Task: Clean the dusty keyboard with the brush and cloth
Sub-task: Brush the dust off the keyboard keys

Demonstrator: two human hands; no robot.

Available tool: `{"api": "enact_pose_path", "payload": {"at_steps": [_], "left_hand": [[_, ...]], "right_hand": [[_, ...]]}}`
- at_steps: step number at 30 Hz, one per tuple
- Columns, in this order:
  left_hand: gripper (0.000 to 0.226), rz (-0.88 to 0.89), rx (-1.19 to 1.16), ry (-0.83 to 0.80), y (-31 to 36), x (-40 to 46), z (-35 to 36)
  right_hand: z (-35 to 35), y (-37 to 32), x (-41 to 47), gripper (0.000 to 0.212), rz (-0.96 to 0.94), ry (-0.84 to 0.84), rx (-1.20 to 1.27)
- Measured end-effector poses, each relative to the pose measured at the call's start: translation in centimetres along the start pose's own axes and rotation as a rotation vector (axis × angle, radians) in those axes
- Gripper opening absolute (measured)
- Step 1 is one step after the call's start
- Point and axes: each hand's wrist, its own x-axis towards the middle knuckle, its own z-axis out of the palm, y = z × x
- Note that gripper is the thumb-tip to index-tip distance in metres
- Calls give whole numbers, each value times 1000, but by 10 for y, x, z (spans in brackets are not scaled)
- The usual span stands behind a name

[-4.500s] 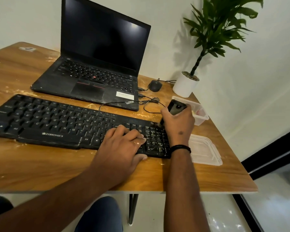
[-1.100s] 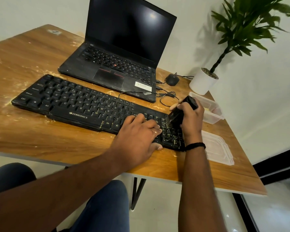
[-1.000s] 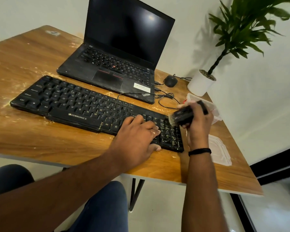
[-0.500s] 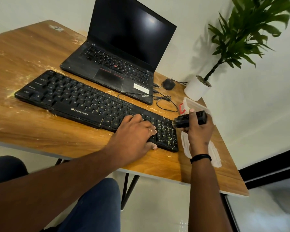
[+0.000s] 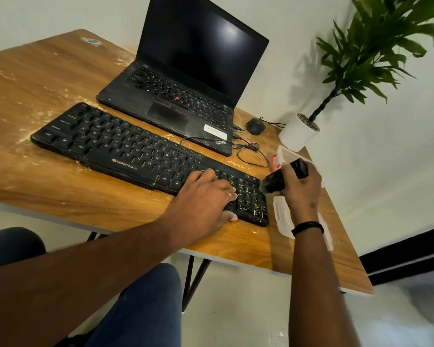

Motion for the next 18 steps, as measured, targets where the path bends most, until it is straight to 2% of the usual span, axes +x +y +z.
{"api": "enact_pose_path", "payload": {"at_steps": [1,4,5,7,10,11,13,17,18], "left_hand": [[58,-1,3,0,0,0,0],[57,-6,11,-8,1,-1,0],[57,-6,12,-7,1,-1,0],[58,-8,15,-3,1,0,0],[58,-16,13,-7,1,1,1],[58,-15,8,-6,1,1,1],[58,-9,4,-1,0,0,1],[58,-14,2,2,0,1,1],[58,-10,2,5,0,0,1]], "right_hand": [[-3,0,1,6,-8,-9,-17],[-7,0,1,6,71,-241,30],[-7,0,0,6,61,-226,29],[-8,-2,-1,4,0,-83,-4],[-5,-4,-4,5,21,-210,9],[-4,-3,-5,6,17,-206,7],[-4,-4,-3,10,-37,-94,-26],[-3,-7,-8,4,2,-237,29],[-3,-7,-9,6,-12,-192,27]]}}
